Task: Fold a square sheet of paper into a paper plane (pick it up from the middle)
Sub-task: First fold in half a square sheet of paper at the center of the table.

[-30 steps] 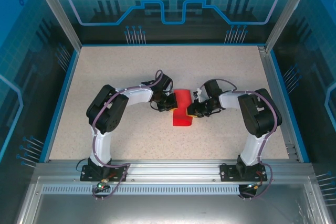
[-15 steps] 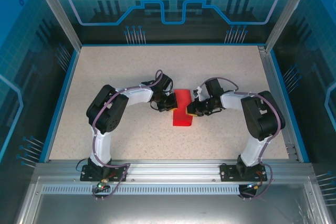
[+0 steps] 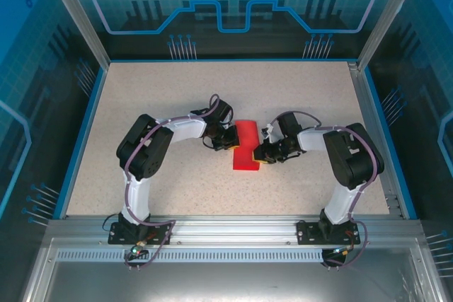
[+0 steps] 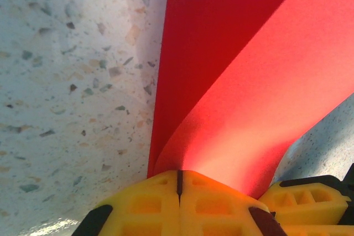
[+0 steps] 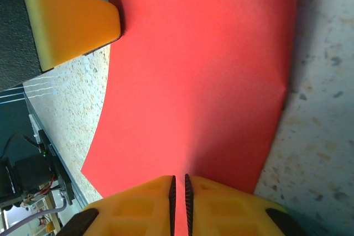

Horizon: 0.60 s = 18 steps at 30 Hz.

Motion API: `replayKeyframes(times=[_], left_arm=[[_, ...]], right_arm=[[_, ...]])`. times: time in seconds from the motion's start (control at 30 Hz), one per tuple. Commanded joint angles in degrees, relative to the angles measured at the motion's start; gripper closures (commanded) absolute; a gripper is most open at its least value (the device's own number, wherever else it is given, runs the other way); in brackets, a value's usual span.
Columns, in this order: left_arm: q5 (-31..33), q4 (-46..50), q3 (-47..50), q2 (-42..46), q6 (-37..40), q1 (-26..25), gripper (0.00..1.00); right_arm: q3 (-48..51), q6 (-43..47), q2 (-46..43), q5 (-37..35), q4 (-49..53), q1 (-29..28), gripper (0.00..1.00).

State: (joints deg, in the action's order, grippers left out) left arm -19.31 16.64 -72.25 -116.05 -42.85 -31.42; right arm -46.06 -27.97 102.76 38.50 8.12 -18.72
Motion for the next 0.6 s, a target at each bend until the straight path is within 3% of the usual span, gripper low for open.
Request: replayKeyframes(times=[0.0,0.23,0.57], left_arm=[[2.1,3.8,1.6,-2.4,1.8,-0.6,1.0],[2.1,3.4,2.0,-2.4,1.5,-0.5,1.0],[2.2,3.5,2.2,-2.3,1.7,-0.5,1.0]], right_arm=[[1.0,1.5,-1.6,-0.9,-0.3,-1.2,0.84],[1.4,2.6,-5.8,-2.3,0.9,-2.9,0.85],[5.8,1.7,-2.1,-5.5,-2.5,-4.1,0.87]])
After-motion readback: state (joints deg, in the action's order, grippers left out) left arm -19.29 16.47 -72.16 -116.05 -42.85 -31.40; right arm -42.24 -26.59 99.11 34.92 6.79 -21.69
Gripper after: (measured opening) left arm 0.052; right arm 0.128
